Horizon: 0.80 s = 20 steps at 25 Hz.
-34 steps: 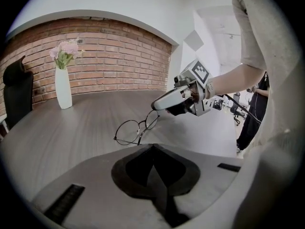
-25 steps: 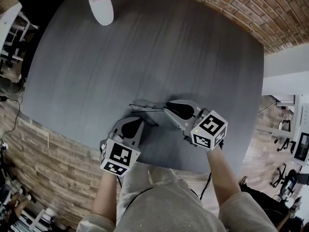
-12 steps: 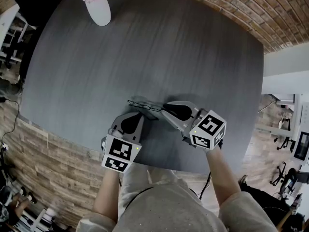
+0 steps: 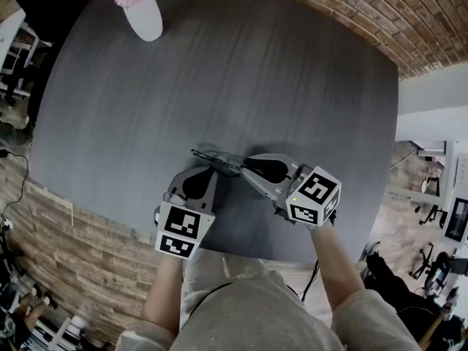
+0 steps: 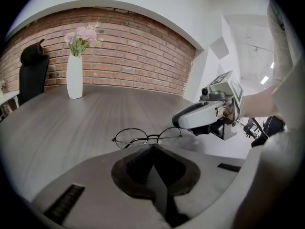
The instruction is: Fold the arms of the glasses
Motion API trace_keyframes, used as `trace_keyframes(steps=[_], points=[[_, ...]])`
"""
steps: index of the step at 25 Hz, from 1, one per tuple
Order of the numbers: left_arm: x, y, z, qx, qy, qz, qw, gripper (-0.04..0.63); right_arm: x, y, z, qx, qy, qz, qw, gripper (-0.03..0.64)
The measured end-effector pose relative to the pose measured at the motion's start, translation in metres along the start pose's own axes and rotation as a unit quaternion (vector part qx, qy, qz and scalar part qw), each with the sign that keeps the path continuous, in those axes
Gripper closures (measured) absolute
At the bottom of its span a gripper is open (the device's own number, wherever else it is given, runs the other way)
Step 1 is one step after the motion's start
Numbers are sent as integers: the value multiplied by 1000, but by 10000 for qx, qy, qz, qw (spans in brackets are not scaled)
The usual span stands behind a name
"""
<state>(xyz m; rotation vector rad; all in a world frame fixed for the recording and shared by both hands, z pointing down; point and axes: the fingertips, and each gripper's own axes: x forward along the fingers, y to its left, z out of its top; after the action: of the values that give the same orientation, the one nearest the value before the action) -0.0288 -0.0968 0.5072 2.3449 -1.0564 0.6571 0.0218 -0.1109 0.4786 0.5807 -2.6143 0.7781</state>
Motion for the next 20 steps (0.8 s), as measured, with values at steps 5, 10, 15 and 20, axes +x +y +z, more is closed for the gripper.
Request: trace_keyframes(steps=[5,10,15,20], points=[[4,1,7,-120,-45,-46,9999,597,1,-4,3,64,-37,6,10000,560],[9,0,11,-231,-68,-105,9997,597,4,-3,3,73,-10,62,10000,560],[9,-2,7,-301,-25,-162,9994,597,3,-7,3,103,-31,40,9999,560],[7,0,9,-279,-98,-165,9994,597,2,-9,3,112,-42,-16,9999,560]])
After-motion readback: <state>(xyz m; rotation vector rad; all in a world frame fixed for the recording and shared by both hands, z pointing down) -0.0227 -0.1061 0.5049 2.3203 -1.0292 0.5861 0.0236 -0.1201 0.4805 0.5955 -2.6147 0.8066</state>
